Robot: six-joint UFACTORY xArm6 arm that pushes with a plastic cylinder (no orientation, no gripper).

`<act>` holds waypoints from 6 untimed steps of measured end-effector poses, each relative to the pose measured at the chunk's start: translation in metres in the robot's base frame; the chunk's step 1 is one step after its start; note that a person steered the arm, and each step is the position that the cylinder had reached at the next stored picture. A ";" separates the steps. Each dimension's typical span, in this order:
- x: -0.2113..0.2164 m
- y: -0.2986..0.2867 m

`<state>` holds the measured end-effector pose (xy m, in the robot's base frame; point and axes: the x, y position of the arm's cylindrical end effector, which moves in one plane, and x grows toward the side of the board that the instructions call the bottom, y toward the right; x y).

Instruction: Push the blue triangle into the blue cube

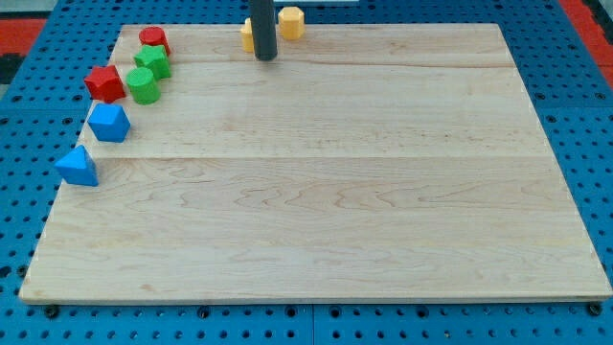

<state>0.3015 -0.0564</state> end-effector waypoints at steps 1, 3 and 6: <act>0.133 -0.027; 0.244 -0.186; 0.113 -0.211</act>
